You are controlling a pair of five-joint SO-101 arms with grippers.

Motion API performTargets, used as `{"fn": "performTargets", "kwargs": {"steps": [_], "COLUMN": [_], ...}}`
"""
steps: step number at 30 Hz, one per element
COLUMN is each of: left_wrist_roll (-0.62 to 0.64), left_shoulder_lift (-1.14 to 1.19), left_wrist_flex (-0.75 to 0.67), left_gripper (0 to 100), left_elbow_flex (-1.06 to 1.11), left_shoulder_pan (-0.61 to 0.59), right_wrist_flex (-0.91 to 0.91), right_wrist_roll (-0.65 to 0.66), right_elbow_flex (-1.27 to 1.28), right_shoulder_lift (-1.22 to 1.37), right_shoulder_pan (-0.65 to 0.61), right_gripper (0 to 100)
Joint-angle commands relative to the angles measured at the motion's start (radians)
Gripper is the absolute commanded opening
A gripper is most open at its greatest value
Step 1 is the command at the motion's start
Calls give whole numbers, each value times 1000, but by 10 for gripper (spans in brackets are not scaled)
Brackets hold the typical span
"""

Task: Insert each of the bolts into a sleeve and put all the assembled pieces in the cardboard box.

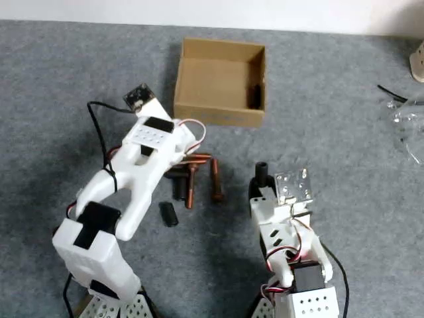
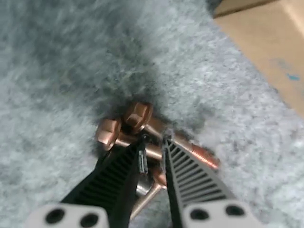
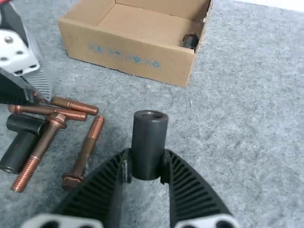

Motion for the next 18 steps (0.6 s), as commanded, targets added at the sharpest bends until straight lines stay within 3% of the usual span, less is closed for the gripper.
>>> {"fn": "performTargets", "kwargs": {"steps": [1,18], "left_wrist_roll": [9,72], "left_shoulder_lift": [-7,87], "left_wrist_flex": [5,-64], "left_gripper": [73,74], "left_elbow_flex": [-45,-67], "left_shoulder_pan": [30,24], "right_wrist_flex": [-39,-39], "right_wrist_roll": [12,12], "right_elbow_flex": [24,25], "right_shoulder_lift": [-15,-15], "right_shoulder_pan": [4,4], "right_gripper": [5,5]}}
